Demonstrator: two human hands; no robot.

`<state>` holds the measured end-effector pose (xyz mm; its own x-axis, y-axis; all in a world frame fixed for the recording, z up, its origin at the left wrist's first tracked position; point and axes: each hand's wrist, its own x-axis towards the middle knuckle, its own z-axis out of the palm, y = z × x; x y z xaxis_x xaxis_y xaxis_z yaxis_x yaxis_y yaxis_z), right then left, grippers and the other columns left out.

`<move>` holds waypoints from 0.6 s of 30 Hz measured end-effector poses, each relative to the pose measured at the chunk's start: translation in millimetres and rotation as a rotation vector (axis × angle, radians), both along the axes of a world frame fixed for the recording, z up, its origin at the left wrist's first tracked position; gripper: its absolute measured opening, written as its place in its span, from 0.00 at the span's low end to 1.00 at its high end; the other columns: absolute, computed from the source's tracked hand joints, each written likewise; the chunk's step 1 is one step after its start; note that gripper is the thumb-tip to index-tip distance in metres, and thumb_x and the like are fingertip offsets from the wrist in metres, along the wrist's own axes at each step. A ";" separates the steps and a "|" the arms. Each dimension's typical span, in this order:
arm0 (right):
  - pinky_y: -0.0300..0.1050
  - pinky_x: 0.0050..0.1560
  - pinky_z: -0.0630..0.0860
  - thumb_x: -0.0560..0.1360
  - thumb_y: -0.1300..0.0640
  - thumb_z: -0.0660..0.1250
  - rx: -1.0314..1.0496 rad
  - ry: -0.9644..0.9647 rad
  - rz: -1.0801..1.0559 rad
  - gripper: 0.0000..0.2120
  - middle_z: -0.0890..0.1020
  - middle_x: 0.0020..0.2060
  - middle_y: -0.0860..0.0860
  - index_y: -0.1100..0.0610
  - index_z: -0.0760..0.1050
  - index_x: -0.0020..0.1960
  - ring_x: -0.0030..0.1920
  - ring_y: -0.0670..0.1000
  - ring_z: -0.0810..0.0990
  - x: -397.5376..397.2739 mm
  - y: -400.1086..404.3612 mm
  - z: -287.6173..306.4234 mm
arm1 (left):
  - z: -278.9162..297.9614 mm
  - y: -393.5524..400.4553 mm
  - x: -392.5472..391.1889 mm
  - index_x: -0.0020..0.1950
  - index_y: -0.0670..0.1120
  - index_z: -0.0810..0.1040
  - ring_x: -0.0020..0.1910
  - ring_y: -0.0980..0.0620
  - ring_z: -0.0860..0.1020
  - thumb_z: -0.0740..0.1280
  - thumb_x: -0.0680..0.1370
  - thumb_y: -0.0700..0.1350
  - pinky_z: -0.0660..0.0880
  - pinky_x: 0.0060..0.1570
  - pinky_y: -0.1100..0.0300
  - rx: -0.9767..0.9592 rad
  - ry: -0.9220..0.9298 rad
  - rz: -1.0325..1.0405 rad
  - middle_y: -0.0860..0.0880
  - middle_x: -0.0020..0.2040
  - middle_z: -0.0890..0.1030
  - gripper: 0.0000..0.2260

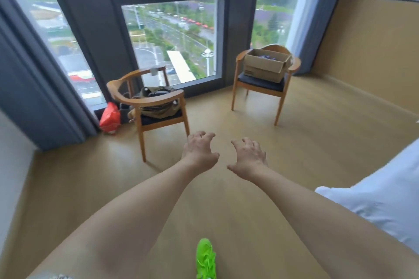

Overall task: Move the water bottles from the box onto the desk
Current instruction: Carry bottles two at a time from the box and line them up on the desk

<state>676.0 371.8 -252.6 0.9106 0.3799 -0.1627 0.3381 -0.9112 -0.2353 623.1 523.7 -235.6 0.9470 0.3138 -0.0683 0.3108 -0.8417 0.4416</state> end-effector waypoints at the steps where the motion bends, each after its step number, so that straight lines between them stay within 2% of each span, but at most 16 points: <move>1: 0.55 0.71 0.64 0.75 0.41 0.73 -0.006 -0.003 -0.029 0.37 0.61 0.79 0.55 0.45 0.61 0.79 0.76 0.59 0.61 21.9 3.9 1.1 | -1.1 5.0 25.8 0.79 0.53 0.67 0.77 0.45 0.62 0.70 0.77 0.51 0.64 0.75 0.47 -0.002 -0.005 -0.033 0.46 0.78 0.66 0.30; 8: 0.56 0.72 0.64 0.75 0.41 0.72 -0.020 0.004 -0.193 0.38 0.61 0.79 0.56 0.46 0.59 0.80 0.77 0.59 0.61 152.7 36.9 12.8 | 6.3 42.0 185.0 0.80 0.52 0.66 0.78 0.44 0.61 0.70 0.79 0.51 0.63 0.76 0.46 -0.004 0.000 -0.204 0.45 0.79 0.65 0.30; 13: 0.56 0.69 0.66 0.75 0.42 0.72 -0.035 0.012 -0.261 0.36 0.64 0.77 0.55 0.45 0.61 0.78 0.75 0.59 0.63 227.5 51.3 18.5 | 8.6 64.1 275.6 0.80 0.52 0.66 0.77 0.44 0.62 0.69 0.79 0.53 0.64 0.76 0.46 -0.002 0.004 -0.267 0.46 0.79 0.66 0.29; 18: 0.56 0.70 0.65 0.75 0.42 0.72 -0.019 0.023 -0.313 0.37 0.63 0.78 0.55 0.46 0.60 0.79 0.75 0.59 0.62 306.7 68.8 10.3 | -4.8 83.2 363.8 0.78 0.53 0.67 0.76 0.44 0.63 0.70 0.78 0.53 0.65 0.73 0.46 -0.001 0.004 -0.293 0.46 0.78 0.67 0.29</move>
<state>982.7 440.6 -242.3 0.9788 0.0783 -0.1892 0.0351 -0.9745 -0.2216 986.9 606.9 -240.4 0.9970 0.0274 -0.0726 0.0568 -0.8954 0.4416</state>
